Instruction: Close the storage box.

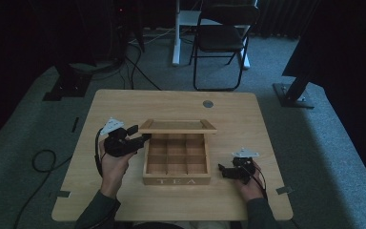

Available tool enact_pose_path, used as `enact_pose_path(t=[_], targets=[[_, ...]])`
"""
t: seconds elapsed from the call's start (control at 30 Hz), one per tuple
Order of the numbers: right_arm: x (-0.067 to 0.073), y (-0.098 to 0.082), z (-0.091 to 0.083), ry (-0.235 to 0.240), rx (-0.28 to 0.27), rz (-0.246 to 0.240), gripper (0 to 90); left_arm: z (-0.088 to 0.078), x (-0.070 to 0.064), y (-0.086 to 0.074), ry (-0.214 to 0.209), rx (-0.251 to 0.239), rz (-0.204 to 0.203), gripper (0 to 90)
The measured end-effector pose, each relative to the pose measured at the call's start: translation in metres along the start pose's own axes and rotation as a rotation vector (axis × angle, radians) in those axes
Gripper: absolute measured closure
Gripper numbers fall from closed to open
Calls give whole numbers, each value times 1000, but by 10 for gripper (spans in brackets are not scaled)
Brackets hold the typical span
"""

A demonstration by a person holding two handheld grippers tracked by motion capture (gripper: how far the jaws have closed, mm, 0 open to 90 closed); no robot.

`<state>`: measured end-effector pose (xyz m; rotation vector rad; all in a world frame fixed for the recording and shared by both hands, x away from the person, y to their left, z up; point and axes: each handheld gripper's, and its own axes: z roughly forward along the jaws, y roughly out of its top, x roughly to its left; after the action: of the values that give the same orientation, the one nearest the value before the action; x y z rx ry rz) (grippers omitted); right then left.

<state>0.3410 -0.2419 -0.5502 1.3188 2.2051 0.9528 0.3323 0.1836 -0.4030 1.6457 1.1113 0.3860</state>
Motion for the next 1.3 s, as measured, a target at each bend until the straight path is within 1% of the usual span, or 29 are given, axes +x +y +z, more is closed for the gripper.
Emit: enact_pose_path(t=[0.07, 0.17, 0.3, 0.37, 0.43, 0.6, 0.77, 0.97, 1.3], targets=[[0, 0, 0, 0, 0, 0, 136, 0, -1, 0, 1, 5, 11, 361], [0, 0, 0, 0, 0, -1, 136, 0, 0, -1, -26, 19, 24, 360], [0, 0, 0, 0, 0, -1, 136, 1, -2, -2, -56, 33, 57, 357], [0, 0, 0, 0, 0, 0, 136, 2, -3, -3, -69, 41, 67, 346], [0, 0, 0, 0, 0, -1, 136, 2, -3, -4, -71, 50, 77, 321], [0, 0, 0, 0, -1, -1, 136, 2, -4, -8, -74, 62, 73, 314], [0, 0, 0, 0, -1, -1, 136, 2, -5, -12, -73, 71, 83, 294], [0, 0, 0, 0, -1, -3, 136, 2, -4, -18, -89, 86, 65, 282], [0, 0, 0, 0, 0, 0, 136, 2, -4, -26, -92, 85, 48, 278]])
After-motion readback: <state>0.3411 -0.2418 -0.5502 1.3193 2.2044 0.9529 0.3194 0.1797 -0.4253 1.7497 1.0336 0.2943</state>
